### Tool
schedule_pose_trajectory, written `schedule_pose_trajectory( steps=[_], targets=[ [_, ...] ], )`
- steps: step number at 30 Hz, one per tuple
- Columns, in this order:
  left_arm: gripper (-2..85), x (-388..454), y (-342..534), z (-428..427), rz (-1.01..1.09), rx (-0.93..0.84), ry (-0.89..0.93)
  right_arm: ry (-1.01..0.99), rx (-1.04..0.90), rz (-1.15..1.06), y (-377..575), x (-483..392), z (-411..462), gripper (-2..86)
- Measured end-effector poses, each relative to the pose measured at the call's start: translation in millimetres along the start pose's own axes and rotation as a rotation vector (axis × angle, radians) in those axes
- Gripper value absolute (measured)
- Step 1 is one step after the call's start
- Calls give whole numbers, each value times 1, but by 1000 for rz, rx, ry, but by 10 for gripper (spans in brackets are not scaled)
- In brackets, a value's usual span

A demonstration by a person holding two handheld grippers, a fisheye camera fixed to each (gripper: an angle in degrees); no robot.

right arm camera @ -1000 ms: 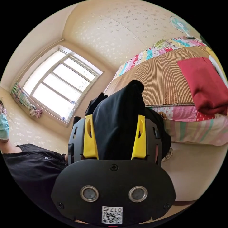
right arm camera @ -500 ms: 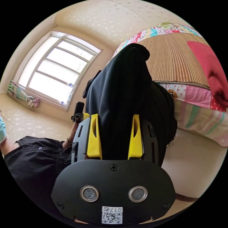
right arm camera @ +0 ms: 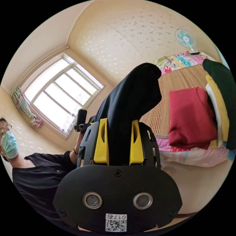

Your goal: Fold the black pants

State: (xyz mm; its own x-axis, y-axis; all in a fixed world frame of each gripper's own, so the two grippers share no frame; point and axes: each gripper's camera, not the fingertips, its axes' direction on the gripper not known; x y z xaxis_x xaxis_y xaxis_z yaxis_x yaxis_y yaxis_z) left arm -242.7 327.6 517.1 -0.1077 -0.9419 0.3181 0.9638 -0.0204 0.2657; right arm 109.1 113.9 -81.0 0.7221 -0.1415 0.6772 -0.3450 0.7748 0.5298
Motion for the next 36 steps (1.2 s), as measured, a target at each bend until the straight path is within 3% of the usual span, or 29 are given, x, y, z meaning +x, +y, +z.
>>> schedule_pose_trajectory(
  steps=[3, 6, 9, 13, 16, 18, 19, 20, 21, 24, 25, 28, 30, 31, 33, 35, 36],
  targets=[
    [183, 18, -34, 49, 81, -66, -203, 151, -7, 15, -65, 47, -29, 139],
    [110, 26, 11, 97, 163, -162, -135, 366, -115, 166, -102, 133, -18, 140],
    [108, 7, 86, 124, 106, -225, -81, 587, -334, 396, -89, 222, 18, 120],
    [125, -23, 160, 90, -7, -155, -23, 573, -156, 432, -64, 215, -11, 98],
    [112, -31, 205, 20, -44, -30, -147, 685, -2, 327, -33, 152, -39, 77],
    [71, -8, 239, -38, -46, 33, -509, 720, 74, 263, -3, 109, -51, 56],
    [61, 2, 247, -48, -31, 35, -621, 666, 67, 213, 16, 87, -52, 41],
    [50, 22, 262, -62, 1, 22, -852, 616, 39, 190, 26, 78, -49, 35],
    [49, 36, 274, -68, 17, -10, -1084, 498, -26, 141, 43, 63, -42, 25],
    [48, 45, 306, -80, -70, 37, -1544, 253, -119, -28, 85, 21, -22, 12],
    [47, 45, 312, -85, -92, 62, -1588, 178, -123, -62, 101, 7, -16, 9],
    [12, 27, 338, -120, -173, 161, -1368, -83, -41, -62, 132, -9, -13, 6],
    [4, -10, 365, -173, -311, 321, -929, -268, 36, -79, 145, -13, -15, 5],
    [4, -22, 374, -188, -327, 374, -796, -368, 77, -86, 151, -13, -16, 5],
    [11, -62, 414, -247, -289, 603, -359, -489, 80, -91, 152, -10, -16, 5],
    [47, -80, 435, -290, -279, 703, -296, -546, 44, -102, 148, -10, -20, 5],
    [71, -84, 444, -320, -331, 730, -373, -552, 23, -114, 145, -10, -26, 5]
  ],
)
